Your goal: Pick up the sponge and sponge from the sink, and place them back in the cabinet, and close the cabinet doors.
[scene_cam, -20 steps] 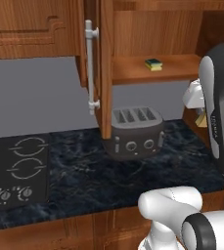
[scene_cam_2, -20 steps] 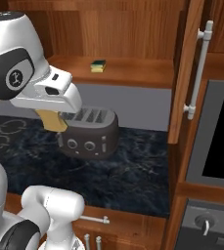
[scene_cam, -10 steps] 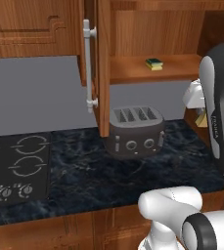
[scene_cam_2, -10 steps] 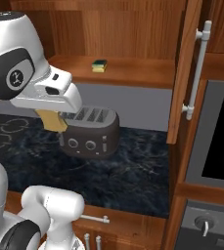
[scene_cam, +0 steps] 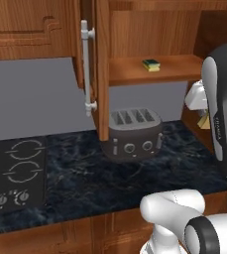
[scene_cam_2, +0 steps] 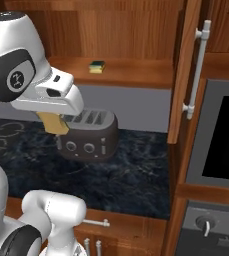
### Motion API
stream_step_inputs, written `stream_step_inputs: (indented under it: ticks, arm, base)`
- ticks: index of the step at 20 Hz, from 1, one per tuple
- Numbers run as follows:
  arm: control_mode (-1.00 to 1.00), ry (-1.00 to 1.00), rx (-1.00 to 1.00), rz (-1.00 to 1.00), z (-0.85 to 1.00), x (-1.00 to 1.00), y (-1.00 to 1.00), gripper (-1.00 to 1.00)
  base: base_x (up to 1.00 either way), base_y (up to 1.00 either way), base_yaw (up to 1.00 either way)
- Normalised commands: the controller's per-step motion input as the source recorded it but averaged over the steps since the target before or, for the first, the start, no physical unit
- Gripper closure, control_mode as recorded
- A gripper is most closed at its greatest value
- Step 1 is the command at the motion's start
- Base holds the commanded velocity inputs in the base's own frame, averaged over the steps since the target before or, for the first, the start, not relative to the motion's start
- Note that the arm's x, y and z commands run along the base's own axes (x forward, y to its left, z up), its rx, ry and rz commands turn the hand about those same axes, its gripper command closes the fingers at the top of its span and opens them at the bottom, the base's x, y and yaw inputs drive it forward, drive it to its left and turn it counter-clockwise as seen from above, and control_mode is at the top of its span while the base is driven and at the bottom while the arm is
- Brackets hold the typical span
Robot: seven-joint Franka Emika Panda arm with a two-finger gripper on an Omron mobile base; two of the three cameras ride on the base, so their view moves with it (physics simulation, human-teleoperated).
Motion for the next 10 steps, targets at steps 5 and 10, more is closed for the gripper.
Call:
stream_step_inputs:
  ticks: [5, 10]
  arm:
    - [1.00, 0.00, 0.00, 0.00, 0.00, 0.00, 0.00, 1.00]
    - [1.00, 0.00, 0.00, 0.00, 0.00, 0.00, 0.00, 1.00]
  base:
    - [0.06, -0.10, -0.12]
    - [0.11, -0.34, -0.02]
